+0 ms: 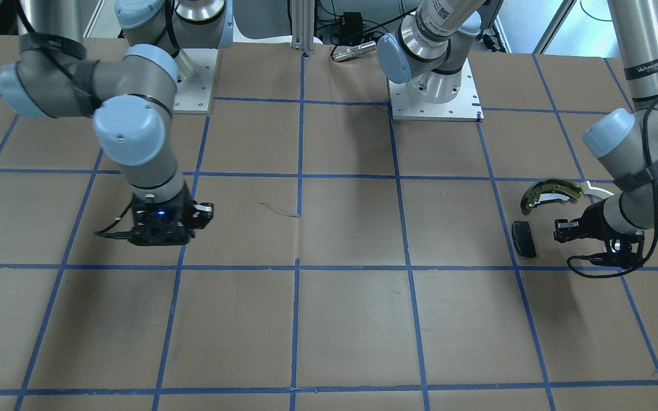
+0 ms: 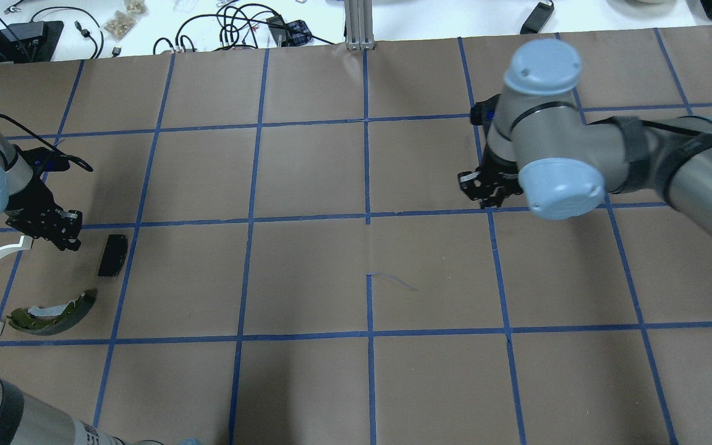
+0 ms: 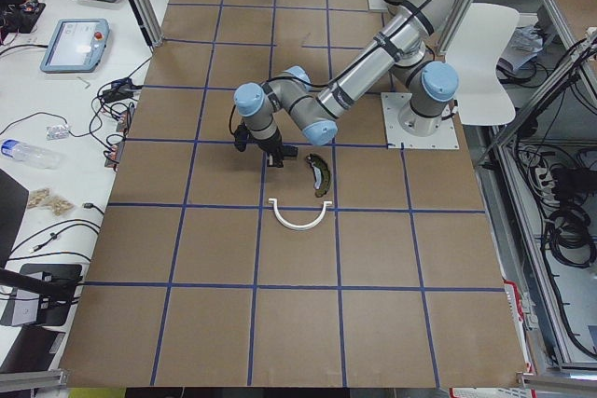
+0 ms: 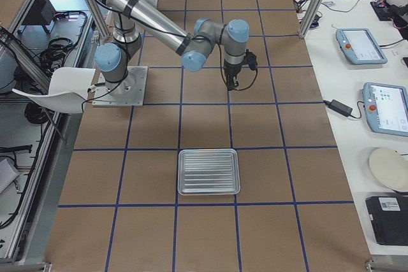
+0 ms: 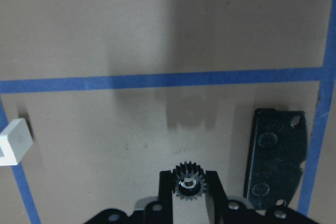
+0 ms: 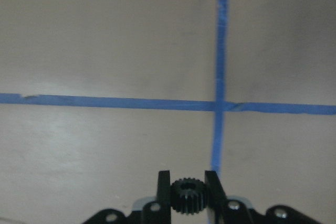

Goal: Place bearing gear from tray to pile

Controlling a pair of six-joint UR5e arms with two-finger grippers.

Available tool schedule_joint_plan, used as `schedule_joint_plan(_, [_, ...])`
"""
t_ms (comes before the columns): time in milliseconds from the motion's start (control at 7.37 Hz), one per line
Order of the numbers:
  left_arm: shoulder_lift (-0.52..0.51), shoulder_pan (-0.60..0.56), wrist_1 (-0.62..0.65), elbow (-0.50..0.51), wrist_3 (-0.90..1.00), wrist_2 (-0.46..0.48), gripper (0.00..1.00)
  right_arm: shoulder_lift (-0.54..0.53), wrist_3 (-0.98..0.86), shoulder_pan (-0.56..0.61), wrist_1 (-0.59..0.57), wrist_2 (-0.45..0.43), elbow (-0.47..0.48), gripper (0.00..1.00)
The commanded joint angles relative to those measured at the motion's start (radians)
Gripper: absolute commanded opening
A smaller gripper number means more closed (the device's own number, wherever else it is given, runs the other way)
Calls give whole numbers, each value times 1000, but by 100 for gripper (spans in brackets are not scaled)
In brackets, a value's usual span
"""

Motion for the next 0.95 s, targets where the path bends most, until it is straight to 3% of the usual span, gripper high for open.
schedule_joint_plan(0, [-17,14,8,-9,-4,2,0,131,212,247,-137,24,-46,0])
schedule_joint_plan(271, [-29,14,8,-11,-6,-1,0,188,256,335,-119,25,-102,4])
schedule_joint_plan(407, [-31,14,8,-9,-10,-1,22,208,251,381,-134,25,-102,19])
schedule_joint_plan(543, [-31,14,8,-9,-10,1,85,218,254,409,-135,34,-108,48])
schedule_joint_plan(678, [-20,12,8,-5,-6,4,100,218,256,411,-135,41,-108,90])
schedule_joint_plan(814, [-7,2,-4,6,-9,2,100,203,240,383,-129,38,-125,100])
